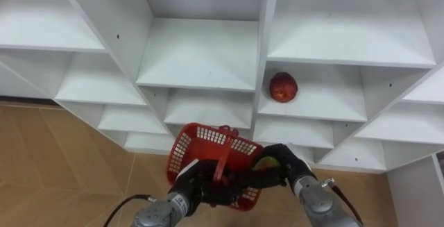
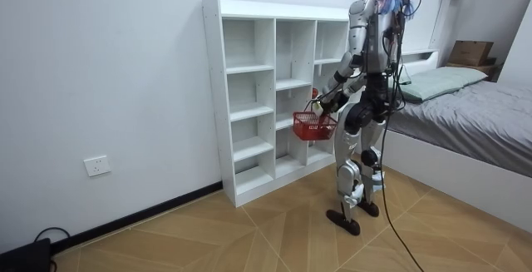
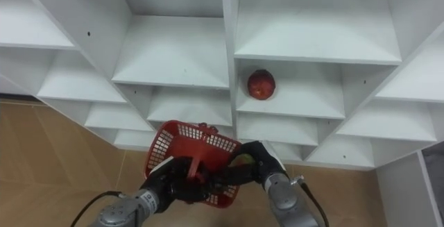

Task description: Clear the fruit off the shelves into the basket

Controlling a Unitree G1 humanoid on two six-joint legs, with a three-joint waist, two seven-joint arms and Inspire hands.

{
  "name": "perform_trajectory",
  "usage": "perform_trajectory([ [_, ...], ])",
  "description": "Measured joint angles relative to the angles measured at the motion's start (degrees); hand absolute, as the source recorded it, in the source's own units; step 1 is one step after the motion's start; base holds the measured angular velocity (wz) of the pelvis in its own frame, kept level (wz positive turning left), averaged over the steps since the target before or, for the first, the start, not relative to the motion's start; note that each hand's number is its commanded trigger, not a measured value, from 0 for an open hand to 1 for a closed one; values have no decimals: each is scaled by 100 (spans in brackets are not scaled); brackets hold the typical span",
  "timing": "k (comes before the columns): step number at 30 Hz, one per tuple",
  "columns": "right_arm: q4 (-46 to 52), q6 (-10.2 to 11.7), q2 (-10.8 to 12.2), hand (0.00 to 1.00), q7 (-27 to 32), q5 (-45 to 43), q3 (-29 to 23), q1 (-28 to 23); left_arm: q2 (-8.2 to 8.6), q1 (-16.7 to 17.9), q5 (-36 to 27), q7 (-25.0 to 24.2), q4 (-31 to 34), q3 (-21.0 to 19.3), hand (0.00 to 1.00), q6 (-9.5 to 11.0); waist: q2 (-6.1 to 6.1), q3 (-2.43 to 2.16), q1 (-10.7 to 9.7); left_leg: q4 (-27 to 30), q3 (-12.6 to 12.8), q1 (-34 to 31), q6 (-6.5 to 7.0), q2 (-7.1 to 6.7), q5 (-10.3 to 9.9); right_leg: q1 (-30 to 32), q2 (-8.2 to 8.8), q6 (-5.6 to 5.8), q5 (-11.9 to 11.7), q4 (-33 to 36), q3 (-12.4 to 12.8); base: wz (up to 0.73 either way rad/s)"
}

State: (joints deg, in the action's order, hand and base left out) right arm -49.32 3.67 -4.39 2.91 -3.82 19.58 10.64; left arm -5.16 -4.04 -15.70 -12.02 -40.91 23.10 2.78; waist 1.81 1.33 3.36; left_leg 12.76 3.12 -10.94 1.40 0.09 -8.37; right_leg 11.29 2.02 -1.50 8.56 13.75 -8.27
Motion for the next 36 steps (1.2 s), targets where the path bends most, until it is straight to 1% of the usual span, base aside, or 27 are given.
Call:
perform_trajectory([
  [16, -152, -2, 22, 0, -12, 2, 58, 52, 2, -10, -45, -2, 0, 102, 100, 0, 0, -1, 0, 11, 6, -68, -1, 4, 0, 84, 1, -6, -4, 29, 23, 0],
  [19, -152, -1, 45, 0, -50, 2, 97, 60, 10, -20, -45, -9, 0, 200, 100, 0, 1, -1, 0, 13, 9, -69, -1, 5, 0, 85, 0, -6, -5, 27, 27, 0],
  [23, -152, -1, 101, 0, -56, 4, 170, 60, 15, -38, -46, -22, 0, 203, 100, 0, 7, -5, -10, 14, 8, -69, -1, 7, 0, 85, 1, -7, -6, 28, 27, 0],
  [28, -152, -1, 104, 0, -55, 18, 171, 61, 6, -43, -53, -38, 0, 200, 100, -26, 14, -4, -7, 16, 1, -69, -1, 6, 0, 86, 5, -7, -6, 42, 26, 0],
  [35, -168, 0, 99, 0, -57, 66, 172, 61, 5, -44, -56, -71, 1, 201, 100, -28, 86, 0, 2, 18, -1, -71, -1, 4, 0, 114, 9, -6, -6, 77, 33, 0],
  [36, -168, 1, 99, 0, -57, 91, 172, 61, 5, -44, -56, -72, 1, 200, 100, -28, 98, -6, 2, 18, 1, -87, -1, 4, 0, 144, 10, -6, -6, 90, 39, 0],
])
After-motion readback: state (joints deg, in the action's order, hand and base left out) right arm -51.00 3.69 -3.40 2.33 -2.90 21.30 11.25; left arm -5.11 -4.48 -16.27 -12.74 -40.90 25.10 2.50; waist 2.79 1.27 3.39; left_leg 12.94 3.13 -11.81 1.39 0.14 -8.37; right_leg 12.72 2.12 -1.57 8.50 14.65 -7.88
